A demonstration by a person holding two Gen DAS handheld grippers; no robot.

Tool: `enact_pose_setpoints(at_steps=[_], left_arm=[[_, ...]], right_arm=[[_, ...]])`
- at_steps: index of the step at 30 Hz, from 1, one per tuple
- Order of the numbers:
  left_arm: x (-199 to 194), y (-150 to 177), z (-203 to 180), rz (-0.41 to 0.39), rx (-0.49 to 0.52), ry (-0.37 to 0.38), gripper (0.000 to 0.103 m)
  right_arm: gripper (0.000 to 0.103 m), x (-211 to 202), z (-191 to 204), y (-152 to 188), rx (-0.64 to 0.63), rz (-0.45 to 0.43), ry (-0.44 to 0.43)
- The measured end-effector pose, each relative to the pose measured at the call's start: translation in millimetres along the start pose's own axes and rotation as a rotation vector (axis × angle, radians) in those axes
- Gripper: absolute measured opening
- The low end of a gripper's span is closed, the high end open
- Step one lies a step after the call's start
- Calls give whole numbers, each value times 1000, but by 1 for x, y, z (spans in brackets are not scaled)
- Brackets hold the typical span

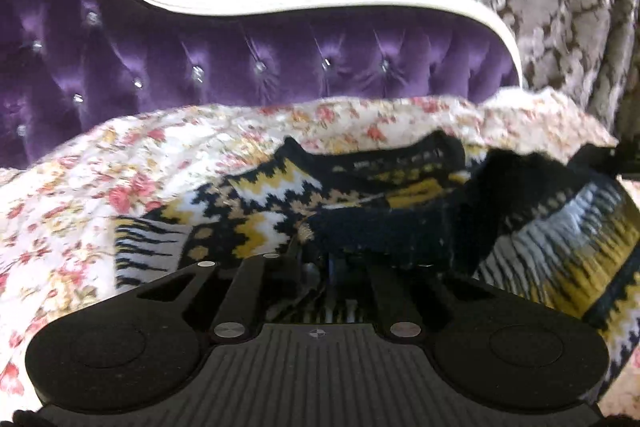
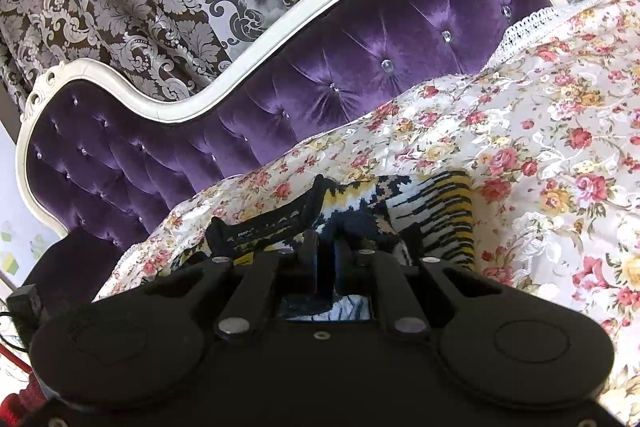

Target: Fold small clothes

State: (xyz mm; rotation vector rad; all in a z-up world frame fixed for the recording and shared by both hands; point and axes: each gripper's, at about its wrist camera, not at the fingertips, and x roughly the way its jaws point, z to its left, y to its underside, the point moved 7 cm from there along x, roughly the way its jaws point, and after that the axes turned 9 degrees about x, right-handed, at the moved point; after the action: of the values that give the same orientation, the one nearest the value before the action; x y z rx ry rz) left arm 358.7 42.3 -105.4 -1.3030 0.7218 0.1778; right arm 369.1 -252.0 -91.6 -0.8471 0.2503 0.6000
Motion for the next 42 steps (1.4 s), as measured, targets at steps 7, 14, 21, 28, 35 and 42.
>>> enact_pose_setpoints(at_steps=[7, 14, 21, 28, 35, 42], left_arm=[[-45, -20, 11, -138, -91, -16, 10], [-26, -36, 38, -89, -148, -51, 10], [37, -7, 55, 70, -307, -48, 14], [45, 5, 65, 55, -382, -29, 28], [46, 8, 57, 22, -319, -63, 29], [46, 12, 61, 8, -357, -49, 30]], right_arm=[[17, -19, 23, -9, -18, -52, -57], [17, 18, 30, -26, -31, -25, -26], [22, 71, 0, -15, -17, 51, 88], [93, 76, -20, -9, 34, -17, 81], [93, 73, -26, -3, 10, -73, 61], [95, 71, -16, -7, -34, -73, 57]])
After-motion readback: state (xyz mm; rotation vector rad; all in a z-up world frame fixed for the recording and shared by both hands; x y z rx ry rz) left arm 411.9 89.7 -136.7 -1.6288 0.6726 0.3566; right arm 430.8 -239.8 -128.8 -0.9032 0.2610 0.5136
